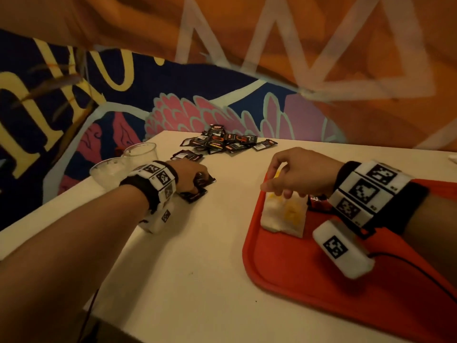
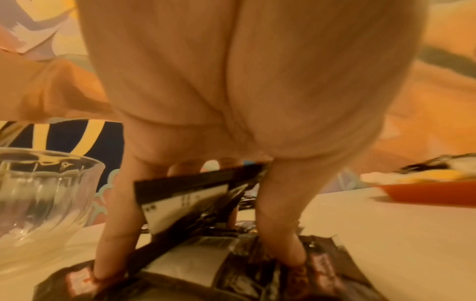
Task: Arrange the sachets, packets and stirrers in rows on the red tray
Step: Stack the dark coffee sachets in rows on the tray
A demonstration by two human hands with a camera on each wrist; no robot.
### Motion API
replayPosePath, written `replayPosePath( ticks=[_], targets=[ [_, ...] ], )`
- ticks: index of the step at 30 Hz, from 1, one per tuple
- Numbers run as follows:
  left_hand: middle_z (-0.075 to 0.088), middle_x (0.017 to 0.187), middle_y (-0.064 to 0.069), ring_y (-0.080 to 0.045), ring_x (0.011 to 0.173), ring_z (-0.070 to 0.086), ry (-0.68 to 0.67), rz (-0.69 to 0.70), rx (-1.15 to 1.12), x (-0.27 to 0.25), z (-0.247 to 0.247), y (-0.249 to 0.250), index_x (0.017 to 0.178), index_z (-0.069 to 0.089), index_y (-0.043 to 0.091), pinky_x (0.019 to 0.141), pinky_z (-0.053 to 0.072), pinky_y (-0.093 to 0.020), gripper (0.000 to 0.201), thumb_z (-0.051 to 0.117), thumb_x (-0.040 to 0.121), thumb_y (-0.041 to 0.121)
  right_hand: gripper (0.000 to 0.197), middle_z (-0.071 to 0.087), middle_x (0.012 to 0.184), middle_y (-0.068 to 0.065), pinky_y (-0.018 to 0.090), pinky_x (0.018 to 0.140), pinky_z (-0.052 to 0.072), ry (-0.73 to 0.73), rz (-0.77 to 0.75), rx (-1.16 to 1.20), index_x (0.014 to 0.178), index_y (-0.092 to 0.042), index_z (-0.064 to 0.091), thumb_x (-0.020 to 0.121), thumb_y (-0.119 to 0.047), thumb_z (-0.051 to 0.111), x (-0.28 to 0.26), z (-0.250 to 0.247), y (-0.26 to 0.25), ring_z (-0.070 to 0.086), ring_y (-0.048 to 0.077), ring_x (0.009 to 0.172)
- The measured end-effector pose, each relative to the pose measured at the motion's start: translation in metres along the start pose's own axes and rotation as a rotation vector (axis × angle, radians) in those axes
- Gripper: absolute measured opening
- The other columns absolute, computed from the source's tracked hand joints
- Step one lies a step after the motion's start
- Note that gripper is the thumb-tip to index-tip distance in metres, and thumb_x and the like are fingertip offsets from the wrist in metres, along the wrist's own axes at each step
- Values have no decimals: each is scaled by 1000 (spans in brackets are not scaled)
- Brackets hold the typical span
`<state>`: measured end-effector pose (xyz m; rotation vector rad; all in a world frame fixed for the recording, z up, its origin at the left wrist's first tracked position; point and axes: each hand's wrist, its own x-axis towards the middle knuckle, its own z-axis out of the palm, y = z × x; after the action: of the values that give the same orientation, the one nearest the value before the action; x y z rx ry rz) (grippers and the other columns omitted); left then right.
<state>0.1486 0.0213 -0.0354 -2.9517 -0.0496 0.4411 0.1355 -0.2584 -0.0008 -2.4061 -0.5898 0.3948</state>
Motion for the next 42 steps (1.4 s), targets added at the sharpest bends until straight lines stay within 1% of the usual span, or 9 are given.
replayPosePath(
  ticks=[7, 12, 20, 25, 28, 34, 37, 40, 42],
  targets=[
    [37, 148, -3, -26, 127, 48, 8, -3, -113, -39, 9, 11, 144, 34, 32, 105, 47, -46, 71, 75, 85, 32, 27, 74, 79, -3, 26, 58, 50, -46, -40, -32, 97, -23, 62, 83, -41, 76, -21, 11, -23, 66, 6, 65],
    [23, 161, -3, -29, 143, 32, -28, -117, -349, -29, -30, 0, 154, 24, 32, 114, 32, -48, 79, 69, 90, 44, 25, 74, 80, -4, 26, 60, 50, -55, -34, -33, 97, -23, 62, 85, -41, 74, -30, 7, -24, 66, 8, 68],
    [19, 165, -8, -27, 150, 22, -93, -197, -55, 22, -27, 3, 158, 19, 16, 119, 20, -38, 70, 47, 102, 46, 26, 74, 77, -6, 26, 61, 50, -52, -23, -5, 96, -24, 65, 82, -43, 76, -31, -1, -11, 66, 3, 63],
    [27, 162, -10, -27, 148, 27, -153, -142, -24, 16, -26, 4, 154, 31, 9, 116, 23, -35, 52, 38, 108, 32, 25, 74, 78, -7, 26, 65, 53, -71, -2, -25, 97, -25, 65, 84, -44, 74, -33, -4, -5, 67, 5, 68],
    [25, 162, -6, -26, 147, 27, -217, -108, -34, -4, -30, 9, 155, 28, 16, 116, 25, -37, 58, 40, 105, 43, 26, 74, 78, -7, 24, 58, 50, -84, -5, -18, 98, -23, 65, 84, -43, 75, -31, 0, -11, 66, 5, 66],
    [39, 154, -6, -27, 134, 43, -193, -27, -197, -39, -20, -5, 152, 33, 30, 110, 42, -45, 56, 55, 101, 33, 25, 74, 84, -4, 24, 60, 51, -120, -29, -62, 99, -23, 63, 85, -42, 73, -29, 21, -32, 67, 9, 74],
    [31, 159, -6, -28, 142, 34, -31, -35, -152, -48, -19, -17, 153, 28, 33, 116, 31, -47, 76, 63, 89, 55, 24, 72, 86, -4, 25, 65, 54, -140, -20, -78, 99, -25, 62, 85, -41, 74, -29, 29, -39, 67, 10, 80],
    [-3, 167, -3, -34, 152, 9, -136, -42, -132, -53, -12, -22, 156, 2, 45, 119, 20, -58, 118, 73, 64, 69, 23, 71, 86, -5, 25, 65, 54, -136, -27, -95, 98, -25, 62, 86, -41, 73, -30, 30, -44, 66, 11, 84],
    [-13, 166, -1, -35, 153, 2, -212, -19, -73, -52, -3, -16, 152, -7, 52, 119, 17, -61, 122, 77, 64, 65, 23, 71, 84, -5, 24, 63, 53, -128, -34, -100, 97, -25, 62, 86, -41, 73, -32, 28, -46, 65, 11, 82]
  ],
)
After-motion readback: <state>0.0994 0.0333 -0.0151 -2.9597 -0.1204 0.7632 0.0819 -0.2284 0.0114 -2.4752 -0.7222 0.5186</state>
